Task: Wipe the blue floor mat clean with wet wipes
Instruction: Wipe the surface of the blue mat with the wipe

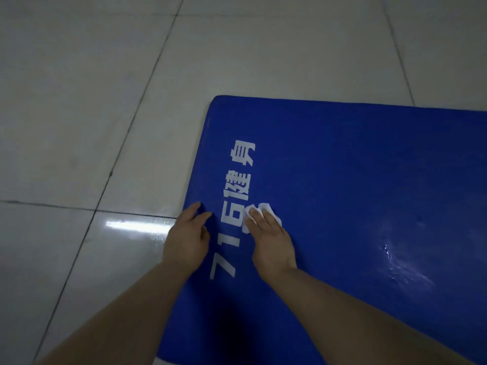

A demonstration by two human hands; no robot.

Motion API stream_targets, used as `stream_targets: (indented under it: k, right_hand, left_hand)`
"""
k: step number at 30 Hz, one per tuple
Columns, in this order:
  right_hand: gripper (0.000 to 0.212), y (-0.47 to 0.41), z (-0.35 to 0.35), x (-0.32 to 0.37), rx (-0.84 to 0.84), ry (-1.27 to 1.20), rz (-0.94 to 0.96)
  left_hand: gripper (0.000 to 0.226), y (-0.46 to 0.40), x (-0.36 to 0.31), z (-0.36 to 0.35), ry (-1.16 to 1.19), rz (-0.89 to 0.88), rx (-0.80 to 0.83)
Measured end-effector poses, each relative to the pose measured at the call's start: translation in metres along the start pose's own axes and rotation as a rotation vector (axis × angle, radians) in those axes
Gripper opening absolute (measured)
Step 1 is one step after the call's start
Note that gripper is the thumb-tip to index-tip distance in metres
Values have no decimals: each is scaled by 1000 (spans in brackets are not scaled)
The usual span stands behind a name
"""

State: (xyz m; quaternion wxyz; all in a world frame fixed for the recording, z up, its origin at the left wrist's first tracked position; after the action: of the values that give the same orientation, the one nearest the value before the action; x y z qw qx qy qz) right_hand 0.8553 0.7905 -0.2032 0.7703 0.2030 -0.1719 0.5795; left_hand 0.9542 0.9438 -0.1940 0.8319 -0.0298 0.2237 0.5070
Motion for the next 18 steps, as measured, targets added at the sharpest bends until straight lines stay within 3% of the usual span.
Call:
stream_targets:
  k: [4, 7, 12, 14, 15, 18]
  right_hand:
    - [72, -2, -4, -4, -186, -8, -22]
    - [72, -6, -14, -8, -248, 14, -38]
    - [53, 44, -46, 16, -255, 82, 63]
    - [57, 69, -50, 17, -185, 157, 115]
    - [60, 72, -43, 21, -73, 215, 140]
    - [52, 59, -27, -6, 78, 573, 117]
  left_hand:
    - [45, 2, 15, -12, 98, -145, -192]
    - [43, 0, 23, -11, 150, -179, -190]
    - [40, -3, 25, -5, 166, -176, -170]
    - [39, -4, 24, -5, 181, -168, -171]
    - [39, -3, 24, -6, 188, -160, -172]
    - [39, 4, 21, -11, 257, -104, -154]
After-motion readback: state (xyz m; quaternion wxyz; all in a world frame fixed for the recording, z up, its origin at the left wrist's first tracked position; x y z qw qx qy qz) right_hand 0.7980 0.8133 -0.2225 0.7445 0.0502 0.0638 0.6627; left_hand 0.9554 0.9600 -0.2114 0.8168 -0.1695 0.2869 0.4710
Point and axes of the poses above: each hand's wrist, its own y-axis away from the middle knuckle, its own z-axis out of the back of the hand, x = y × z, the point moved 4 cm from there along -y, towards the middle knuckle, and after that the axes turned 2 degrees about -y, right-handed, at the moved point
